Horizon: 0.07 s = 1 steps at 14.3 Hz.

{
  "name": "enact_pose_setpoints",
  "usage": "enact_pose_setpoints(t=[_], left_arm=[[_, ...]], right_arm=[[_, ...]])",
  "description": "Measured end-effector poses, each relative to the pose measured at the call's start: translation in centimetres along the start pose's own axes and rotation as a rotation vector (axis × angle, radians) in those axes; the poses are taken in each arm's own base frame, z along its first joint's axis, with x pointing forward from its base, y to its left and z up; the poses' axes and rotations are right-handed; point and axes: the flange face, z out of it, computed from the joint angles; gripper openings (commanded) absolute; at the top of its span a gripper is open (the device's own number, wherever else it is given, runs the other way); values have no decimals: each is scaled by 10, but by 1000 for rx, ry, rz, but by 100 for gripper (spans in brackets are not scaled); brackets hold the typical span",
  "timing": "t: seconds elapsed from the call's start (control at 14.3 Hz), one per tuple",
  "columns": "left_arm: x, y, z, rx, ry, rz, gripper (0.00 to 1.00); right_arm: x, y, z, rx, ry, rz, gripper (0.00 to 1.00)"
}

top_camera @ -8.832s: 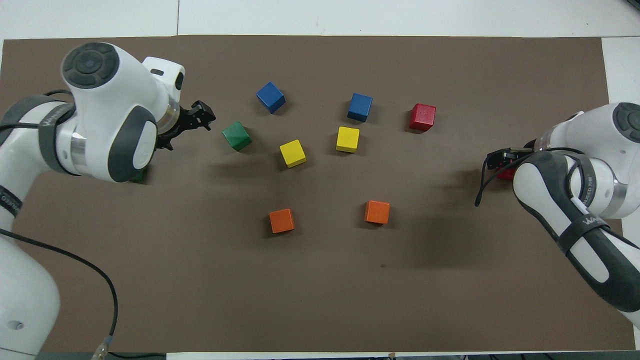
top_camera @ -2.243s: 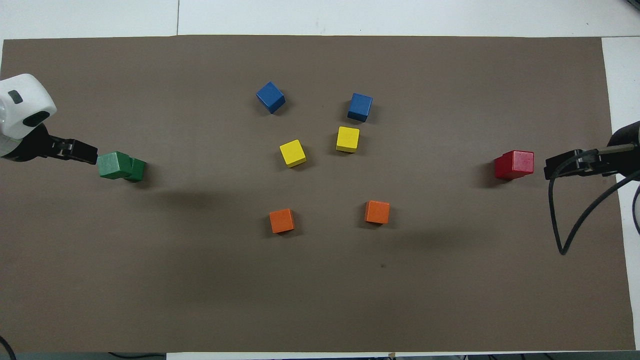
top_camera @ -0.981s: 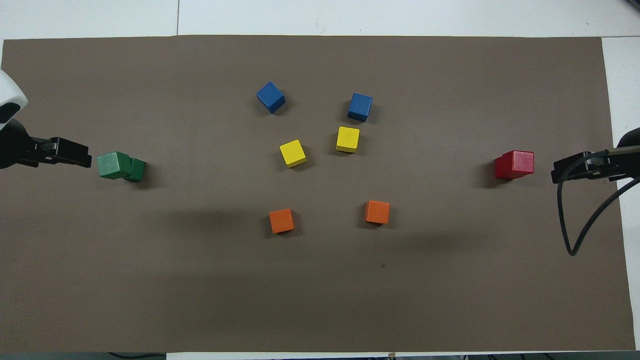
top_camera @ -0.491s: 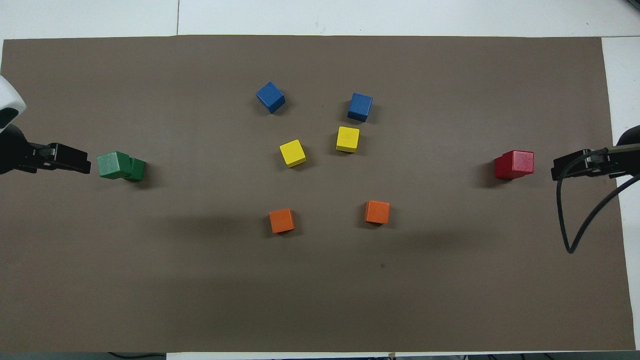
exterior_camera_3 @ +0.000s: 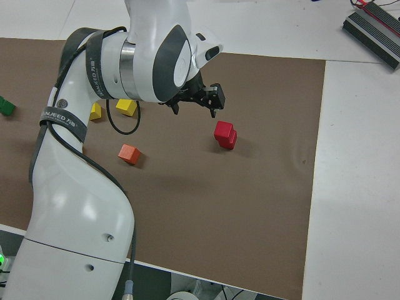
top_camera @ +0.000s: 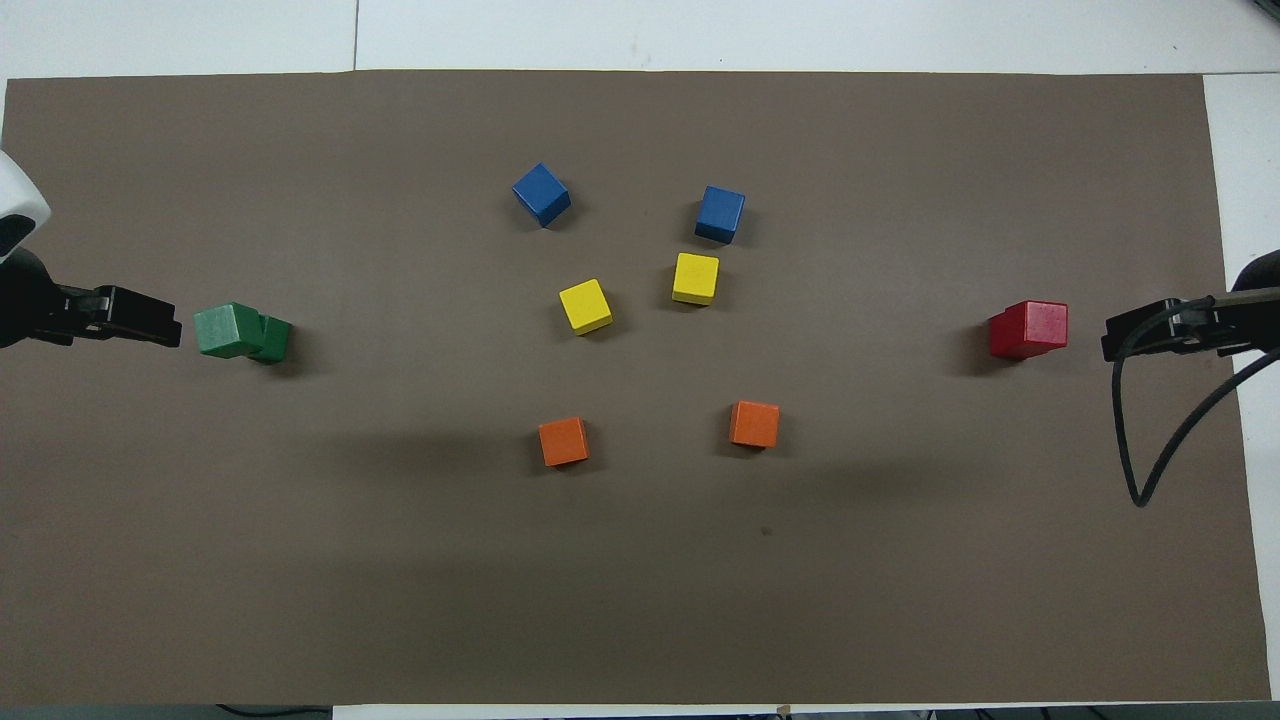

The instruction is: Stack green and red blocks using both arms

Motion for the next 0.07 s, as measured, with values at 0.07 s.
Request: enact_pose_setpoints(t=[0.07], left_arm=[[0,2,-2,1,4,4,100]], right_arm=[[0,0,0,0,0,0,100]])
